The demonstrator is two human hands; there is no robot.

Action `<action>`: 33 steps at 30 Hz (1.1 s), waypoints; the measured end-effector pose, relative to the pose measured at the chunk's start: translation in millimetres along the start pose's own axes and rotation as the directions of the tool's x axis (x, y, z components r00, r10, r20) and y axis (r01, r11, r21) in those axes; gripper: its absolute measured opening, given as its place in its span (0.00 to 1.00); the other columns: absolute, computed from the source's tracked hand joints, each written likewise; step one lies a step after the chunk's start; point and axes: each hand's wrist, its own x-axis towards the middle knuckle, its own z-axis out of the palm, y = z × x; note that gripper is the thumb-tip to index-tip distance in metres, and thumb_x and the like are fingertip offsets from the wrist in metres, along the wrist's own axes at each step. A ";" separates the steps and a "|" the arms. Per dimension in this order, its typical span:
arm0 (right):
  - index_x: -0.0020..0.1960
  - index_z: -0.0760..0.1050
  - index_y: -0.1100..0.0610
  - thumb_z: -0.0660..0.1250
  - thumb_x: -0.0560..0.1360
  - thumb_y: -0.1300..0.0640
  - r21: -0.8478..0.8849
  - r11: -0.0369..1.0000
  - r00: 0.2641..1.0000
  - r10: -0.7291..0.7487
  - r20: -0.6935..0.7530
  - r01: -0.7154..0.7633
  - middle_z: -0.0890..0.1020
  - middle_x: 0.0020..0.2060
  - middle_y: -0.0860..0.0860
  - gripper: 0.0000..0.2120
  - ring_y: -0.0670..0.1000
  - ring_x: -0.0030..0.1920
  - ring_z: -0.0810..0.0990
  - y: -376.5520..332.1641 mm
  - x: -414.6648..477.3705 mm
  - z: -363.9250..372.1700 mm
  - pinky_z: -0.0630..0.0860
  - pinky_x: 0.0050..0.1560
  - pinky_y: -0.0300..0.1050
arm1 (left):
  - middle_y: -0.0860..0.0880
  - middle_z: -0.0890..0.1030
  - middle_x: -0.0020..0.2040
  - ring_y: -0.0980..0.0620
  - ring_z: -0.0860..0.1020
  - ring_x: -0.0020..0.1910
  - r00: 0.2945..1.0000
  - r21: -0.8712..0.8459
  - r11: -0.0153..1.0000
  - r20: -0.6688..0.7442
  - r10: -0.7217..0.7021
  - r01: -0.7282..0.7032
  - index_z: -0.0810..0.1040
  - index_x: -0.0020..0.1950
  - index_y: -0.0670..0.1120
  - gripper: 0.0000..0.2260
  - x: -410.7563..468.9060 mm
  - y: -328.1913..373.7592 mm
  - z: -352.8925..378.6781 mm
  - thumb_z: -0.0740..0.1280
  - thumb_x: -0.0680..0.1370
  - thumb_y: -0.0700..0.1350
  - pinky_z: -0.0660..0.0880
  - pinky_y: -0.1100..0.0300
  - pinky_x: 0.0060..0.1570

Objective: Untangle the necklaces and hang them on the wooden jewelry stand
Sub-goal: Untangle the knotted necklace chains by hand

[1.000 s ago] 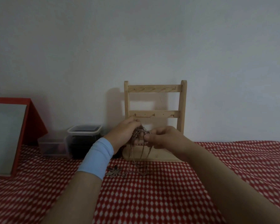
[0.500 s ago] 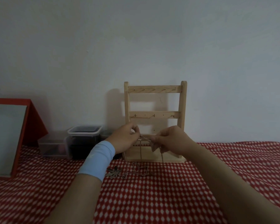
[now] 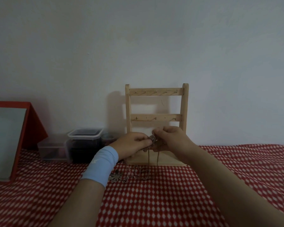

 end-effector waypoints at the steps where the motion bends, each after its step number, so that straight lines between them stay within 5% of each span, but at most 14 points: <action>1: 0.53 0.79 0.68 0.65 0.83 0.57 0.015 1.000 1.000 -0.004 -0.004 0.004 0.84 0.42 0.61 0.12 0.56 0.38 0.84 -0.7 0.1 0.1 0.85 0.43 0.49 | 0.51 0.83 0.43 0.53 0.78 0.38 1.000 -0.014 1.000 -0.010 0.012 -0.012 0.82 0.47 0.53 0.10 -0.3 -0.6 -0.3 0.63 0.80 0.54 0.74 0.60 0.35; 9: 0.47 0.82 0.61 0.68 0.81 0.59 0.010 0.997 0.997 -0.078 0.029 0.077 0.83 0.39 0.56 0.08 0.51 0.37 0.82 -1.0 -0.5 -0.8 0.79 0.34 0.41 | 0.49 0.86 0.47 0.51 0.83 0.50 0.995 -0.229 0.973 -0.098 -0.023 0.000 0.84 0.51 0.48 0.06 5.9 -4.0 2.6 0.68 0.78 0.44 0.78 0.59 0.55; 15: 0.45 0.82 0.61 0.68 0.81 0.59 0.063 0.995 0.997 -0.081 0.009 0.081 0.84 0.38 0.53 0.09 0.51 0.39 0.83 1.3 2.7 -2.3 0.83 0.47 0.50 | 0.43 0.85 0.50 0.46 0.83 0.51 0.999 -0.386 0.922 -0.041 -0.028 0.010 0.81 0.58 0.43 0.09 6.1 -3.3 9.3 0.68 0.78 0.40 0.80 0.61 0.50; 19: 0.47 0.83 0.59 0.72 0.78 0.60 0.023 0.995 0.994 -0.102 0.049 0.101 0.84 0.40 0.54 0.04 0.51 0.41 0.83 3.7 3.0 -4.9 0.80 0.45 0.45 | 0.47 0.86 0.46 0.50 0.83 0.43 0.989 -0.292 0.956 -0.141 -0.044 0.000 0.84 0.52 0.47 0.06 6.9 -3.0 8.6 0.68 0.78 0.43 0.80 0.62 0.43; 23: 0.49 0.84 0.60 0.80 0.71 0.59 -0.168 0.982 0.996 -0.092 0.000 0.091 0.85 0.37 0.50 0.09 0.44 0.36 0.82 6.8 3.2 -6.0 0.77 0.38 0.36 | 0.48 0.85 0.41 0.53 0.82 0.37 0.983 -0.287 0.958 -0.173 -0.061 0.009 0.84 0.49 0.45 0.05 7.6 -0.7 7.0 0.70 0.77 0.44 0.80 0.61 0.40; 26: 0.45 0.86 0.57 0.77 0.74 0.59 -0.270 0.958 0.995 -0.102 0.011 0.101 0.85 0.34 0.48 0.02 0.42 0.32 0.79 7.4 3.0 -6.5 0.76 0.35 0.34 | 0.49 0.83 0.41 0.54 0.80 0.38 0.988 -0.210 0.977 -0.149 -0.049 0.017 0.82 0.48 0.46 0.04 7.4 -2.4 5.9 0.68 0.78 0.45 0.76 0.65 0.37; 33: 0.46 0.86 0.56 0.74 0.76 0.62 -0.322 0.940 0.992 -0.124 -0.008 0.115 0.87 0.40 0.54 0.03 0.47 0.36 0.79 12.0 5.1 -5.4 0.79 0.38 0.37 | 0.49 0.81 0.40 0.51 0.78 0.44 0.998 -0.407 0.913 -0.031 -0.054 0.037 0.82 0.42 0.49 0.08 11.0 -8.7 9.1 0.66 0.80 0.43 0.75 0.57 0.47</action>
